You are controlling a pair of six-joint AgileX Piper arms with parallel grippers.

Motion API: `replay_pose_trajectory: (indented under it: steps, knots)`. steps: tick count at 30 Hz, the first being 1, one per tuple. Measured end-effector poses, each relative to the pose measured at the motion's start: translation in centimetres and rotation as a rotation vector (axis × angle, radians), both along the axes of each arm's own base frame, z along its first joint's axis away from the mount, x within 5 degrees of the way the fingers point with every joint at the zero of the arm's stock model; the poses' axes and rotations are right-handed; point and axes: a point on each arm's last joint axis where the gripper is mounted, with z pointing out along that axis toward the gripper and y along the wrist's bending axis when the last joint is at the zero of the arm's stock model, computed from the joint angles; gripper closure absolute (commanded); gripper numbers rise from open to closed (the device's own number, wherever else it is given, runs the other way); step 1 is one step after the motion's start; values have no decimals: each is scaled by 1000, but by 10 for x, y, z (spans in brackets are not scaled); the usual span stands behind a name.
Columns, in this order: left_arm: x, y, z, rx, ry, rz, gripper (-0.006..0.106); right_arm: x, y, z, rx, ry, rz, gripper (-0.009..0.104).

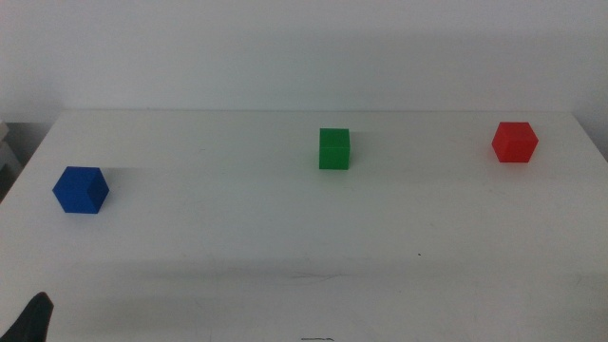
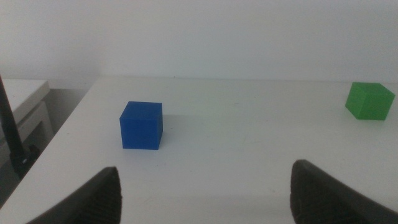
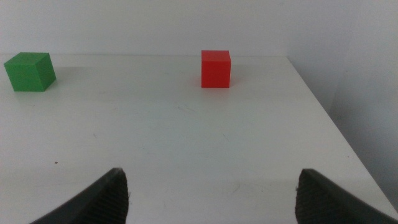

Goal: Stack red cubes first, then green, then blue cubes in a specific spot.

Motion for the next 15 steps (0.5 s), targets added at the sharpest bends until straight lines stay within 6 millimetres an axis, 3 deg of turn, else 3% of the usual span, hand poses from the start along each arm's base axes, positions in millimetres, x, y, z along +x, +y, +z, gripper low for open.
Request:
replay_pose_trajectory:
  steps: [15]
  knots:
    - [0,0,0,0,0,0,8,1,-1,9,-6,-98,-9,1]
